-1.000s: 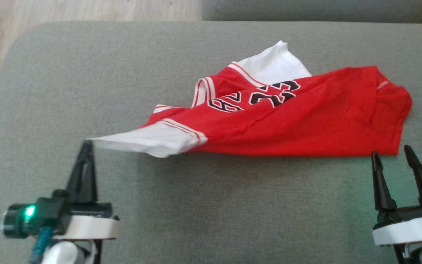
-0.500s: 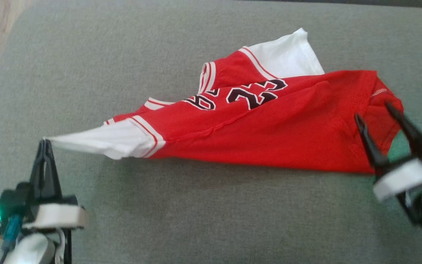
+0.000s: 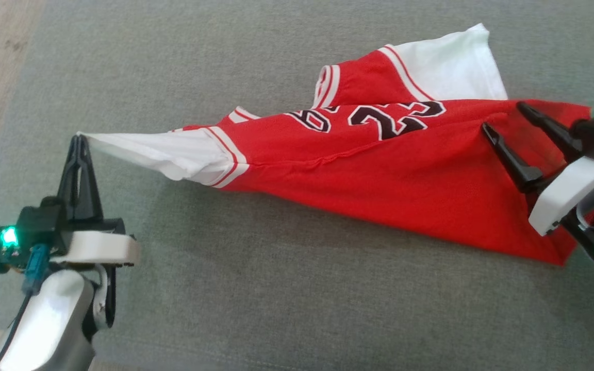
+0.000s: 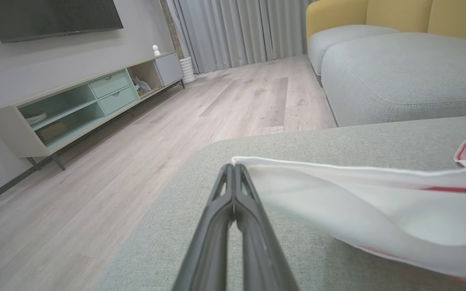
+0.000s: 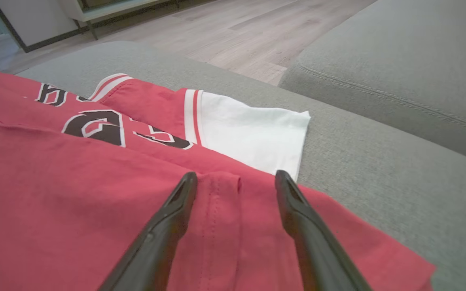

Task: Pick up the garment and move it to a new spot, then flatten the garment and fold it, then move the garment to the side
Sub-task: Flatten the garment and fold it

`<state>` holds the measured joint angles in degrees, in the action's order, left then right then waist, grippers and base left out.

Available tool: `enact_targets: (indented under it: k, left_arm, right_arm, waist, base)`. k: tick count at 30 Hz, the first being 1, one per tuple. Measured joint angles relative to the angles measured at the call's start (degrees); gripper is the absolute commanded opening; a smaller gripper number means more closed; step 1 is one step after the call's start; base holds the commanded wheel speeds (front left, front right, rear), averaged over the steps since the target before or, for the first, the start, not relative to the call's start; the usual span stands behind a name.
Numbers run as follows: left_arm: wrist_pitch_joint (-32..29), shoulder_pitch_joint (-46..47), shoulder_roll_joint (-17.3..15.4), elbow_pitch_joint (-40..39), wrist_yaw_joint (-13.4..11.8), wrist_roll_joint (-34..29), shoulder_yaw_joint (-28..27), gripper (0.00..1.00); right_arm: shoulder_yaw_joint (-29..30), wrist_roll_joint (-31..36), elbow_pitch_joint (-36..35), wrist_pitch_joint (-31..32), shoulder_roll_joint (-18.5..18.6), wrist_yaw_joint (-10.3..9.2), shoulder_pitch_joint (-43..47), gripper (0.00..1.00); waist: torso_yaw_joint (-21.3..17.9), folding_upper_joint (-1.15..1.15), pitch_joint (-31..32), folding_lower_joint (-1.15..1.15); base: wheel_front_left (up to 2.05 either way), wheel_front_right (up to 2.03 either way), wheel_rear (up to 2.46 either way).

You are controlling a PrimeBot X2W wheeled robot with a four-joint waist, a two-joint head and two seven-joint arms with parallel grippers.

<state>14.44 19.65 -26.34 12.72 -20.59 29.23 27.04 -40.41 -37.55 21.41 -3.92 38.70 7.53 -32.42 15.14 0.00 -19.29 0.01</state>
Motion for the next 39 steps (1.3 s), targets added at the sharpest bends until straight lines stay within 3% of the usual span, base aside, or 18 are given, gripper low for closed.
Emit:
enact_targets:
  k: [1, 2, 3, 4, 11, 19, 25, 29, 34, 39]
  left_arm:
    - [0.0, 0.3, 0.2, 0.4, 0.0, -0.1, 0.2, 0.0]
    - [0.0, 0.6, 0.4, 0.7, 0.5, -0.1, 0.4, 0.0]
    - [0.0, 0.7, 0.6, 1.1, 0.7, -0.1, 0.4, 0.0]
    - [0.0, 0.8, 0.7, 1.5, 1.0, -0.1, 0.5, 0.0]
    - [0.0, 0.9, 0.8, 2.0, 1.8, -0.7, -0.1, 0.0]
    - [0.0, 1.1, -1.5, -4.2, 4.1, -2.3, -1.5, 0.0]
    - [-1.5, 4.6, -6.5, -13.0, 6.0, -5.9, -1.1, 0.0]
    - [-5.6, 11.8, -10.2, -20.4, 7.3, -8.6, -1.1, 0.0]
    - [-10.1, 21.1, -12.4, -24.4, 10.1, -9.2, -1.5, 0.0]
    - [-12.2, 31.8, -11.5, -24.7, 12.6, -6.8, -3.2, 0.0]
  right_arm:
    - [-1.5, -0.9, 0.0, 0.0, 0.7, 0.01, -0.7, 0.47]
    - [-2.8, -1.6, 0.0, -0.1, 1.4, 0.0, -1.4, 0.31]
    - [-3.9, -2.4, 0.0, -0.4, 1.9, 0.0, -2.1, 0.08]
    - [-4.8, -3.4, 0.0, -0.8, 2.2, 0.0, -2.6, 0.0]
    - [-10.9, -6.9, 0.1, -4.1, 4.4, 0.0, -4.7, 0.0]
    - [-8.2, -7.9, -0.7, -9.7, 8.5, 0.0, -6.2, 0.0]
    - [0.8, -6.6, -6.0, -10.3, 13.2, 0.0, -5.8, 0.0]
    - [10.9, -2.9, -11.3, -10.5, 15.6, 0.01, -4.3, 0.0]
    - [21.1, 0.0, -15.3, -10.8, 15.8, 0.01, -3.1, 0.0]
    - [27.0, 4.8, -18.7, -10.8, 13.6, 0.01, -6.2, 0.0]
  waist:
    - [0.3, 0.0, -0.2, 0.0]
    - [0.5, 0.0, -0.3, 0.0]
    - [0.7, 0.0, -0.3, 0.0]
    - [0.8, 0.0, -0.2, 0.0]
    - [0.1, 0.0, 1.3, -0.01]
    - [-2.2, 0.0, 5.6, -0.01]
    - [-5.4, 0.0, 9.5, -0.02]
    - [-8.6, 0.0, 12.3, -0.02]
    - [-11.6, 0.0, 14.2, -0.02]
    - [-14.2, 0.0, 13.9, -0.02]
  base:
    - [0.0, 0.0, 0.0]
    - [0.0, 0.0, 0.0]
    - [0.0, 0.0, 0.0]
    - [0.0, 0.0, 0.0]
    - [0.0, 0.0, 0.0]
    - [0.0, 0.0, 0.0]
    - [0.0, 0.0, 0.0]
    - [0.0, 0.0, 0.0]
    - [0.0, 0.0, 0.0]
    - [0.0, 0.0, 0.0]
